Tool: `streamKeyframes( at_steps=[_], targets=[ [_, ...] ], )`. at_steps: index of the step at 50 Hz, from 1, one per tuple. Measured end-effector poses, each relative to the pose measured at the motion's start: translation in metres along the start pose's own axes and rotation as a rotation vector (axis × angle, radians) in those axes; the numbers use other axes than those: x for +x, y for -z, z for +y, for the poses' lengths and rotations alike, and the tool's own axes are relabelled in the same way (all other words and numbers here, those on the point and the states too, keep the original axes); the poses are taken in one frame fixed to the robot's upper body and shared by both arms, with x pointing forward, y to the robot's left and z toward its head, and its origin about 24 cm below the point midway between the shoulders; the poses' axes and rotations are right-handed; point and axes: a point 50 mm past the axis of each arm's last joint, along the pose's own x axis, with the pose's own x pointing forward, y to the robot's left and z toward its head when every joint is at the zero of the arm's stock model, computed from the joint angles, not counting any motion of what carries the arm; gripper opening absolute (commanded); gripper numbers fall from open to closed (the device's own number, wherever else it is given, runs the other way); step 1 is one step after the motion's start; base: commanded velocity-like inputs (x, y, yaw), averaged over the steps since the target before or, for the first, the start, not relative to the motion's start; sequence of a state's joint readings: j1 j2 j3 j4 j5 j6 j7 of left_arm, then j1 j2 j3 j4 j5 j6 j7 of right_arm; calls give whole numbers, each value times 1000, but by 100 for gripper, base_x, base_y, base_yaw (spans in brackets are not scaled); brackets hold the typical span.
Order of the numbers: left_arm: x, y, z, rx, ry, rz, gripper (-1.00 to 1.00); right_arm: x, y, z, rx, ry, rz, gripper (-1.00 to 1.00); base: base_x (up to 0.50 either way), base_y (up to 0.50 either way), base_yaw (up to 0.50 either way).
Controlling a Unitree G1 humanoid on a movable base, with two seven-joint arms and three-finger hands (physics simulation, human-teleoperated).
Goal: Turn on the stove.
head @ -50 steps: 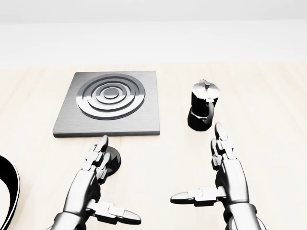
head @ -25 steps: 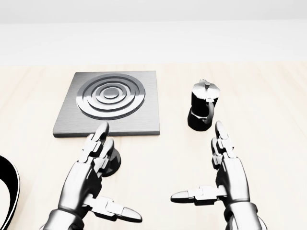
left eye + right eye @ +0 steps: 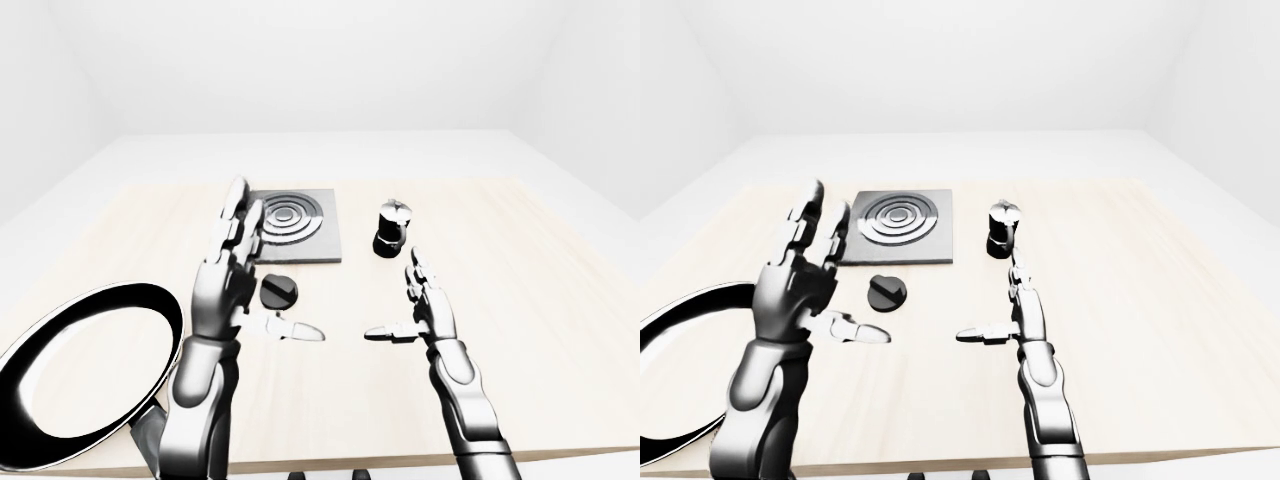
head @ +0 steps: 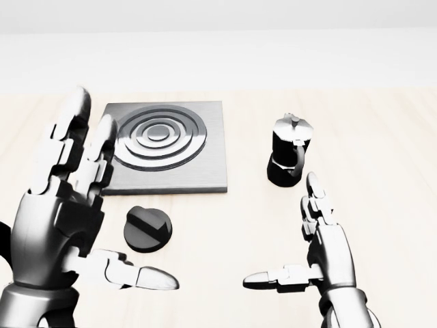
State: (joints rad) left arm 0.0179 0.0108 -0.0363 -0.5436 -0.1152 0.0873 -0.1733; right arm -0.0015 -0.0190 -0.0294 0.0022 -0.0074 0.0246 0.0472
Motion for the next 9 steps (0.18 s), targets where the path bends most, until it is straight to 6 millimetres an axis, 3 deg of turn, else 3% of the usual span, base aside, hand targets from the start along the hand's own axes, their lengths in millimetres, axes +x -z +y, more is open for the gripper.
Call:
streamKeyframes(
  at_steps=[9],
  targets=[
    [0, -55, 1, 28, -4, -246, 100, 0, 0, 0, 0, 0, 0, 100, 0, 0, 0]
  ],
)
